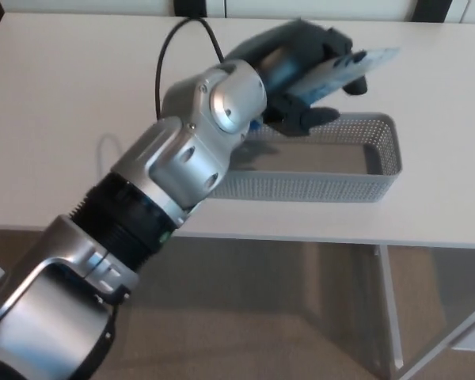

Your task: The robot walks towards a table in front, picks a shampoo with left hand and puts it in a small grey container

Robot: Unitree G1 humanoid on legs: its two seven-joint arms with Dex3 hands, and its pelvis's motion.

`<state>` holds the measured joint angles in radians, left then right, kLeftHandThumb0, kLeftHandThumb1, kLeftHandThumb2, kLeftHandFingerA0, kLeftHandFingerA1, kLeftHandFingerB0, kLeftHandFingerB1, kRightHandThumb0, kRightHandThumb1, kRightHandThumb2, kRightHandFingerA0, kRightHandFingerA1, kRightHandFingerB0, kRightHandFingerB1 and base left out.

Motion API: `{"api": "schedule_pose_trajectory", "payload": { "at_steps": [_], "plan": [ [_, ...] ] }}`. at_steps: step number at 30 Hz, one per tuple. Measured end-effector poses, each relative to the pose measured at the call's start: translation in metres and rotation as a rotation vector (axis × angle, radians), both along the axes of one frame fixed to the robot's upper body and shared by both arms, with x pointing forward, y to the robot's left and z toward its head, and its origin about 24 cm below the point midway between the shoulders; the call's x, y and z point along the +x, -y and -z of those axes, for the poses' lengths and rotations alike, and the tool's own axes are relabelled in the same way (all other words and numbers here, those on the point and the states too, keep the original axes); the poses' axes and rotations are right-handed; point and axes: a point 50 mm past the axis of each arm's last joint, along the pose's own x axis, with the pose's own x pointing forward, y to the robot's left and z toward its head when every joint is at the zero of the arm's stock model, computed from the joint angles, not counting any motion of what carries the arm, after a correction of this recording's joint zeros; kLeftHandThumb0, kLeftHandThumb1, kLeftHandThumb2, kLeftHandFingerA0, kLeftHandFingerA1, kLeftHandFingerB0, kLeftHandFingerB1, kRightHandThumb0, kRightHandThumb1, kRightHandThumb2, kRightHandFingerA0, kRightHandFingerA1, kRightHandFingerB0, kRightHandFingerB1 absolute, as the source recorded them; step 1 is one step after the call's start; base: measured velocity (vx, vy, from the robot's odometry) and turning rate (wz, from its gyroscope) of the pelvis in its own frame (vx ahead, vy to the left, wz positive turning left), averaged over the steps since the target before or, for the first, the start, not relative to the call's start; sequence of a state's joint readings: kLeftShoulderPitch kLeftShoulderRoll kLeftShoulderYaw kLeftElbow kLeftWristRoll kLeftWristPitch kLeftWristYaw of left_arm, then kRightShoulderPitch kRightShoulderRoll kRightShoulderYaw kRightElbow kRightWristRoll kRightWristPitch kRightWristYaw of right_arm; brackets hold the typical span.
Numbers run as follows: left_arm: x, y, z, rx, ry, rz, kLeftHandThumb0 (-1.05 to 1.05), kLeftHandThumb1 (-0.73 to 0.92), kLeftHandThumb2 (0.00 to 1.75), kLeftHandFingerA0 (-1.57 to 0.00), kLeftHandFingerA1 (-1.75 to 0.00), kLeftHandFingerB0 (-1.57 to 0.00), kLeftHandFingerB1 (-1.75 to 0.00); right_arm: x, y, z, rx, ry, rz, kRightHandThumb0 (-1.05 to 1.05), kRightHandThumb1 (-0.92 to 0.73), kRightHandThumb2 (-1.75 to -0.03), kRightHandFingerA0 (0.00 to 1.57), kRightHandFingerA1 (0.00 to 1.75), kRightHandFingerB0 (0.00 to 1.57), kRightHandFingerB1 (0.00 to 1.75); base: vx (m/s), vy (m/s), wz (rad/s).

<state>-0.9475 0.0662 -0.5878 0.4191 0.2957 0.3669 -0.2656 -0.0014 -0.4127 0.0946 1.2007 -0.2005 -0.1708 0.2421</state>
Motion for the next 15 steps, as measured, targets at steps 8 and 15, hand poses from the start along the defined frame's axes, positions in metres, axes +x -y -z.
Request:
{"api": "schedule_pose_trajectory", "payload": {
  "at_steps": [8, 15],
  "plan": [
    [0.011, -0.012, 0.033, 0.067, -0.102, -0.096, -0.24, 0.76, 0.62, -0.88, -1.18, -0.48, -0.44, 0.002, -0.005, 0.002, 0.014, -0.001, -0.008, -0.29, -0.73, -0.61, 0.55, 0.46, 0.45, 0.39, 0.00, 0.000, 0.00],
    [0.016, -0.025, 0.041, 0.092, -0.096, -0.151, -0.23, 0.74, 0.63, -1.01, -0.72, -0.79, -0.52, 0.004, -0.006, 0.003, 0.006, -0.002, -0.013, -0.30, -0.71, -0.61, 0.60, 0.44, 0.48, 0.38, 0.00, 0.000, 0.00]
  ]
}}
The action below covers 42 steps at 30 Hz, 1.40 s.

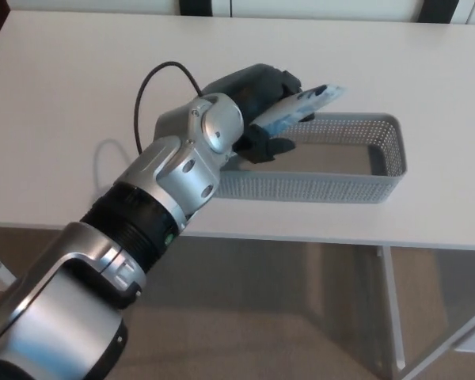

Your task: The robot walks towards a table in front, picks a shampoo with left hand and puts it in a small grey container

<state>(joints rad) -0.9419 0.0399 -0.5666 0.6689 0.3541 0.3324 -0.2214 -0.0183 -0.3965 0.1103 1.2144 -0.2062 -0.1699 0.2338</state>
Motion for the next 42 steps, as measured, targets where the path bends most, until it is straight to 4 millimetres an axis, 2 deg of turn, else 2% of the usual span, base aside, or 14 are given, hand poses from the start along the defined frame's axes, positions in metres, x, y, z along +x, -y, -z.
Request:
{"api": "schedule_pose_trajectory", "payload": {
  "at_steps": [3, 4, 5, 6, 7, 8, 15, 27, 28, 29, 31, 36, 37, 42],
  "plan": [
    [0.001, -0.004, 0.001, 0.007, 0.000, -0.009, -0.23, 0.75, 0.62, -1.08, -0.76, -0.84, -0.52, 0.003, -0.001, 0.000, -0.006, 0.004, -0.008, -0.32, -0.71, -0.61, 0.60, 0.44, 0.46, 0.37, 0.00, 0.000, 0.00],
    [0.002, -0.004, 0.001, 0.008, 0.004, -0.007, -0.29, 0.70, 0.62, -1.08, -0.74, -0.64, -0.42, 0.004, -0.001, -0.001, -0.010, 0.004, -0.017, -0.30, -0.72, -0.61, 0.58, 0.44, 0.45, 0.38, 0.00, 0.000, 0.00],
    [0.002, -0.004, 0.000, 0.007, 0.009, -0.006, -0.46, 0.59, 0.59, -0.52, -0.53, -0.38, -0.33, 0.005, -0.002, -0.001, -0.013, 0.004, -0.024, -0.29, -0.73, -0.61, 0.58, 0.44, 0.45, 0.38, 0.00, 0.000, 0.00],
    [0.001, -0.004, -0.001, 0.004, 0.015, -0.003, -0.46, 0.59, 0.59, -0.52, -0.53, -0.38, -0.33, 0.006, -0.002, -0.001, -0.014, 0.005, -0.028, -0.29, -0.73, -0.61, 0.58, 0.44, 0.45, 0.38, 0.00, 0.000, 0.00],
    [0.000, -0.003, -0.001, -0.004, 0.024, 0.006, -0.62, 0.46, 0.74, -0.19, -0.41, -0.15, -0.37, 0.005, -0.002, 0.000, -0.015, 0.003, -0.032, -0.30, -0.72, -0.61, 0.56, 0.43, 0.45, 0.38, 0.00, 0.000, 0.00],
    [-0.003, -0.002, 0.000, -0.014, 0.031, 0.016, -0.80, 0.48, 0.83, 0.00, 0.00, 0.00, -0.05, 0.004, -0.002, 0.000, -0.016, 0.000, -0.034, -0.29, -0.72, -0.61, 0.54, 0.44, 0.45, 0.38, 0.00, 0.000, 0.00],
    [-0.014, 0.007, 0.007, 0.022, 0.071, 0.076, -0.85, 0.47, 0.88, 0.00, 0.00, 0.00, -0.04, -0.012, -0.003, 0.004, -0.011, -0.033, -0.038, -0.32, -0.74, -0.61, 0.54, 0.47, 0.45, 0.39, 0.00, 0.000, 0.00],
    [-0.014, -0.002, 0.005, 0.057, 0.103, 0.066, -0.86, 0.47, 0.89, 0.00, 0.00, 0.00, -0.03, 0.000, -0.006, 0.001, 0.015, -0.012, -0.070, -0.32, -0.75, -0.61, 0.56, 0.49, 0.45, 0.41, 0.00, 0.000, 0.00],
    [-0.015, -0.003, 0.005, 0.055, 0.105, 0.066, -0.94, 0.57, 0.62, 0.00, 0.00, 0.00, -0.06, -0.001, -0.006, 0.001, 0.017, -0.012, -0.072, -0.32, -0.75, -0.61, 0.56, 0.49, 0.44, 0.40, 0.00, 0.000, 0.00],
    [-0.017, -0.003, 0.004, 0.050, 0.109, 0.071, -0.93, 0.57, 0.61, 0.00, 0.00, 0.00, -0.07, -0.002, -0.007, 0.001, 0.018, -0.013, -0.074, -0.32, -0.76, -0.62, 0.56, 0.49, 0.43, 0.40, 0.00, 0.000, 0.00],
    [-0.021, -0.003, 0.000, 0.032, 0.126, 0.092, -0.89, 0.59, 0.58, 0.00, 0.00, 0.00, -0.01, -0.004, -0.007, 0.001, 0.021, -0.015, -0.077, -0.33, -0.75, -0.62, 0.56, 0.49, 0.41, 0.38, 0.00, 0.000, 0.00],
    [-0.036, -0.004, -0.025, -0.027, 0.223, 0.152, -0.91, 0.60, 0.58, 0.00, 0.00, 0.00, -0.06, -0.007, -0.008, 0.002, 0.022, -0.022, -0.079, -0.33, -0.76, -0.62, 0.53, 0.46, 0.42, 0.38, 0.00, 0.000, 0.00],
    [-0.037, -0.005, -0.029, -0.034, 0.235, 0.157, -0.83, 0.47, 0.87, 0.00, 0.00, 0.00, -0.08, -0.007, -0.008, 0.002, 0.022, -0.022, -0.079, -0.32, -0.75, -0.62, 0.55, 0.48, 0.42, 0.39, 0.00, 0.000, 0.00],
    [-0.053, -0.020, -0.058, -0.101, 0.344, 0.176, -0.79, 0.45, 0.85, 0.00, -0.02, -0.01, -0.12, -0.005, -0.008, 0.002, 0.023, -0.018, -0.082, -0.30, -0.74, -0.61, 0.55, 0.47, 0.44, 0.40, 0.00, 0.000, 0.00]
  ]
}}
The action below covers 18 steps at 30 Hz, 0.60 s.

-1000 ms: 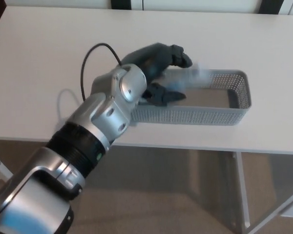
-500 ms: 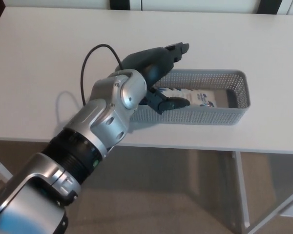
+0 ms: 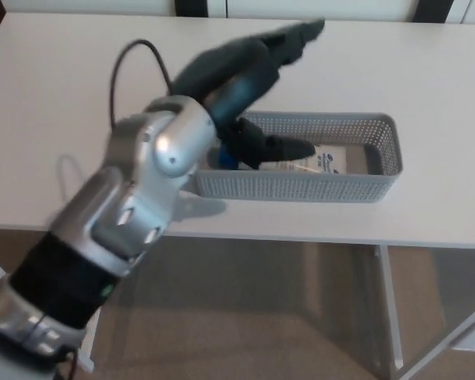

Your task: The robot walks towards a table in front, picks a shampoo with left hand and puts it in a small grey container

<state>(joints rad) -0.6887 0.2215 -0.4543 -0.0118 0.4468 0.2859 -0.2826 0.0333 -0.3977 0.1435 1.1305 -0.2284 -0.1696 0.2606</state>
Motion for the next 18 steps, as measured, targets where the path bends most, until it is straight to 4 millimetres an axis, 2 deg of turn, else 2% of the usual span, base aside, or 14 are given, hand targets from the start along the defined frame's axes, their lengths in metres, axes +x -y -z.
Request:
{"api": "schedule_pose_trajectory", "payload": {
  "at_steps": [2, 3, 4, 5, 6, 9, 10, 11, 12, 14, 15, 16, 17, 18],
  "plan": [
    [-0.006, -0.009, -0.006, -0.021, 0.025, -0.004, -0.78, 0.45, 0.85, 0.00, -0.04, -0.01, -0.13, 0.001, 0.000, 0.000, 0.000, 0.003, -0.001, -0.30, -0.73, -0.61, 0.54, 0.46, 0.44, 0.39, 0.00, 0.000, 0.00],
    [-0.012, -0.019, -0.009, -0.042, 0.034, -0.011, -0.80, 0.54, 0.56, 0.00, -0.16, 0.00, -0.25, 0.003, 0.000, -0.001, 0.000, 0.006, -0.001, -0.30, -0.74, -0.61, 0.54, 0.46, 0.44, 0.39, 0.00, 0.000, 0.00],
    [-0.015, -0.023, -0.009, -0.052, 0.036, -0.016, -0.80, 0.54, 0.56, 0.00, -0.16, 0.00, -0.25, 0.003, 0.000, -0.001, 0.000, 0.007, -0.001, -0.30, -0.74, -0.61, 0.54, 0.46, 0.44, 0.39, 0.00, 0.000, 0.00],
    [-0.019, -0.031, -0.008, -0.069, 0.034, -0.027, -0.65, 0.38, 0.83, -0.01, -0.16, -0.05, -0.24, 0.003, 0.000, -0.001, -0.001, 0.007, -0.001, -0.31, -0.74, -0.61, 0.57, 0.48, 0.44, 0.40, 0.00, 0.000, 0.00],
    [-0.026, -0.041, -0.006, -0.089, 0.029, -0.042, -0.74, 0.40, 0.65, -0.03, -0.19, -0.06, -0.24, 0.004, 0.000, -0.001, -0.001, 0.007, 0.000, -0.31, -0.74, -0.61, 0.56, 0.47, 0.44, 0.39, 0.00, 0.000, 0.00],
    [-0.042, -0.066, 0.009, -0.144, -0.019, -0.087, -0.64, 0.47, 0.55, -0.06, -0.26, -0.12, -0.26, 0.004, 0.000, -0.001, -0.001, 0.007, 0.001, -0.33, -0.73, -0.61, 0.58, 0.47, 0.46, 0.40, 0.00, 0.000, 0.00],
    [-0.049, -0.074, 0.017, -0.163, -0.048, -0.104, -0.67, 0.41, 0.76, -0.09, -0.25, -0.10, -0.30, 0.003, 0.000, -0.001, -0.001, 0.005, 0.002, -0.32, -0.74, -0.61, 0.59, 0.48, 0.46, 0.40, 0.00, 0.000, 0.00],
    [-0.056, -0.082, 0.026, -0.179, -0.082, -0.124, -0.67, 0.41, 0.76, -0.09, -0.25, -0.10, -0.30, 0.003, 0.000, -0.001, -0.001, 0.004, 0.002, -0.32, -0.74, -0.61, 0.59, 0.48, 0.46, 0.40, 0.00, 0.000, 0.00],
    [-0.061, -0.088, 0.033, -0.190, -0.110, -0.139, -0.74, 0.45, 0.80, -0.06, -0.40, -0.09, -0.31, 0.003, 0.000, -0.001, -0.001, 0.003, 0.003, -0.32, -0.73, -0.61, 0.62, 0.48, 0.47, 0.39, 0.00, 0.000, 0.00],
    [-0.075, -0.102, 0.053, -0.211, -0.187, -0.177, -0.80, 0.48, 0.67, -0.08, -0.37, -0.12, -0.25, 0.002, 0.001, 0.000, -0.002, 0.000, 0.005, -0.31, -0.73, -0.61, 0.61, 0.48, 0.48, 0.40, 0.00, 0.000, 0.00],
    [-0.084, -0.109, 0.067, -0.221, -0.240, -0.201, -0.36, 0.26, 0.88, 0.00, -0.51, 0.00, -0.49, 0.001, 0.001, 0.000, -0.003, -0.005, 0.007, -0.31, -0.74, -0.61, 0.60, 0.47, 0.48, 0.40, 0.00, 0.000, 0.00],
    [-0.091, -0.114, 0.075, -0.225, -0.271, -0.217, -0.36, 0.26, 0.88, 0.00, -0.51, 0.00, -0.49, 0.000, 0.001, 0.000, -0.003, -0.007, 0.008, -0.31, -0.74, -0.61, 0.60, 0.47, 0.48, 0.40, 0.00, 0.000, 0.00],
    [-0.099, -0.120, 0.085, -0.231, -0.312, -0.236, -0.72, 0.56, 0.58, -0.17, -0.32, -0.17, -0.27, -0.001, 0.001, 0.001, -0.004, -0.010, 0.009, -0.33, -0.74, -0.61, 0.60, 0.46, 0.47, 0.39, 0.00, 0.000, 0.00],
    [-0.110, -0.126, 0.098, -0.235, -0.364, -0.262, -0.71, 0.57, 0.58, -0.23, -0.32, -0.22, -0.29, -0.003, 0.002, 0.001, -0.004, -0.014, 0.011, -0.32, -0.74, -0.61, 0.59, 0.47, 0.47, 0.40, 0.00, 0.000, 0.00]
  ]
}}
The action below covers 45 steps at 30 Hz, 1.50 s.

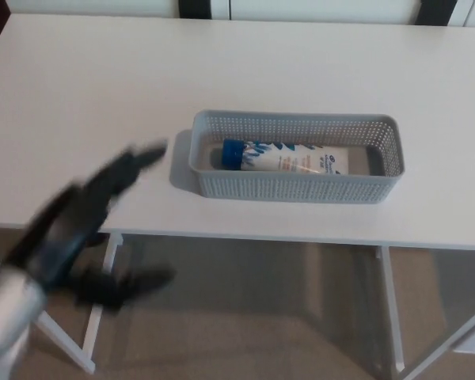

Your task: The robot walks towards a table in front, picks a shampoo with left hand and puts it in a small grey container

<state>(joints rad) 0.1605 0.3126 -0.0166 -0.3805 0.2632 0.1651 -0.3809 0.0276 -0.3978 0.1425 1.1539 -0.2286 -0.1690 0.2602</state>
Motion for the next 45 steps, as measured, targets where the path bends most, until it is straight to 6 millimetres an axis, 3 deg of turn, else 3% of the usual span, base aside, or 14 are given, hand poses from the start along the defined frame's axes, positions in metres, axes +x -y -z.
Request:
{"api": "schedule_pose_trajectory", "payload": {
  "at_steps": [8, 10, 12, 15, 16, 19, 20, 21, 22, 23, 32, 33, 34, 45],
  "plan": [
    [-0.076, -0.036, 0.068, -0.015, -0.315, -0.124, -0.62, 0.48, 0.56, -0.43, -0.38, -0.49, -0.35, -0.007, 0.001, 0.002, -0.003, -0.022, 0.011, -0.32, -0.74, -0.61, 0.59, 0.46, 0.47, 0.39, 0.00, 0.000, 0.00],
    [-0.092, -0.041, 0.079, -0.012, -0.373, -0.145, -0.56, 0.48, 0.56, -0.74, -0.51, -0.68, -0.45, -0.008, 0.002, 0.002, -0.003, -0.026, 0.013, -0.32, -0.73, -0.61, 0.60, 0.47, 0.47, 0.40, 0.00, 0.000, 0.00],
    [-0.107, -0.047, 0.089, -0.003, -0.426, -0.166, -0.55, 0.50, 0.56, -0.76, -0.55, -0.71, -0.45, -0.009, 0.002, 0.002, -0.004, -0.028, 0.014, -0.32, -0.73, -0.61, 0.60, 0.47, 0.47, 0.40, 0.00, 0.000, 0.00],
    [-0.131, -0.059, 0.103, 0.027, -0.505, -0.202, -0.49, 0.56, 0.57, -0.56, -0.46, -0.51, -0.40, -0.011, 0.003, 0.003, -0.005, -0.034, 0.018, -0.32, -0.74, -0.61, 0.60, 0.48, 0.48, 0.40, 0.00, 0.000, 0.00],
    [-0.137, -0.062, 0.106, 0.040, -0.525, -0.211, -0.53, 0.47, 0.78, -0.45, -0.55, -0.34, -0.47, -0.011, 0.003, 0.003, -0.005, -0.035, 0.019, -0.32, -0.74, -0.61, 0.60, 0.48, 0.48, 0.40, 0.00, 0.000, 0.00],
    [-0.157, -0.083, 0.121, 0.126, -0.614, -0.252, -0.47, 0.56, 0.57, -0.51, -0.47, -0.38, -0.36, -0.013, 0.004, 0.003, -0.008, -0.043, 0.025, -0.32, -0.74, -0.61, 0.60, 0.48, 0.48, 0.40, 0.00, 0.000, 0.00],
    [-0.162, -0.090, 0.126, 0.155, -0.645, -0.270, -0.48, 0.53, 0.76, -0.50, -0.53, -0.29, -0.43, -0.013, 0.004, 0.003, -0.009, -0.045, 0.027, -0.31, -0.74, -0.61, 0.61, 0.47, 0.48, 0.40, 0.00, 0.000, 0.00],
    [-0.165, -0.097, 0.131, 0.181, -0.668, -0.286, -0.49, 0.57, 0.57, -0.63, -0.97, -0.37, -0.37, -0.013, 0.004, 0.003, -0.009, -0.045, 0.028, -0.33, -0.74, -0.62, 0.61, 0.48, 0.47, 0.40, 0.00, 0.000, 0.00],
    [-0.166, -0.101, 0.134, 0.197, -0.679, -0.295, -0.49, 0.57, 0.57, -0.63, -0.97, -0.37, -0.37, -0.013, 0.004, 0.003, -0.010, -0.046, 0.029, -0.33, -0.74, -0.62, 0.61, 0.48, 0.47, 0.40, 0.00, 0.000, 0.00],
    [-0.166, -0.104, 0.137, 0.206, -0.687, -0.301, -0.55, 0.48, 0.81, -0.56, -0.73, -0.32, -0.50, -0.013, 0.005, 0.003, -0.010, -0.047, 0.029, -0.33, -0.73, -0.62, 0.61, 0.48, 0.46, 0.39, 0.00, 0.000, 0.00],
    [-0.133, -0.129, 0.165, 0.219, -0.725, -0.436, -0.55, 0.56, 0.90, -0.43, -0.66, -0.32, -0.52, -0.014, 0.005, 0.003, -0.013, -0.056, 0.037, -0.33, -0.74, -0.62, 0.61, 0.46, 0.45, 0.39, 0.00, 0.000, 0.00],
    [-0.130, -0.131, 0.166, 0.209, -0.726, -0.453, -0.55, 0.56, 0.90, -0.43, -0.66, -0.32, -0.52, -0.013, 0.005, 0.003, -0.013, -0.054, 0.036, -0.33, -0.74, -0.62, 0.61, 0.46, 0.45, 0.39, 0.00, 0.000, 0.00],
    [-0.125, -0.134, 0.169, 0.194, -0.728, -0.486, -0.54, 0.74, 0.62, -0.43, -0.53, -0.38, -0.39, -0.013, 0.005, 0.003, -0.013, -0.053, 0.036, -0.33, -0.75, -0.62, 0.61, 0.46, 0.47, 0.39, 0.00, 0.000, 0.00],
    [-0.112, -0.127, 0.198, 0.033, -0.761, -0.696, -0.54, 0.78, 0.64, -0.46, -0.48, -0.43, -0.38, 0.013, 0.006, -0.004, -0.017, 0.009, 0.025, -0.33, -0.72, -0.61, 0.58, 0.44, 0.49, 0.39, 0.00, 0.000, 0.00]
  ]
}}
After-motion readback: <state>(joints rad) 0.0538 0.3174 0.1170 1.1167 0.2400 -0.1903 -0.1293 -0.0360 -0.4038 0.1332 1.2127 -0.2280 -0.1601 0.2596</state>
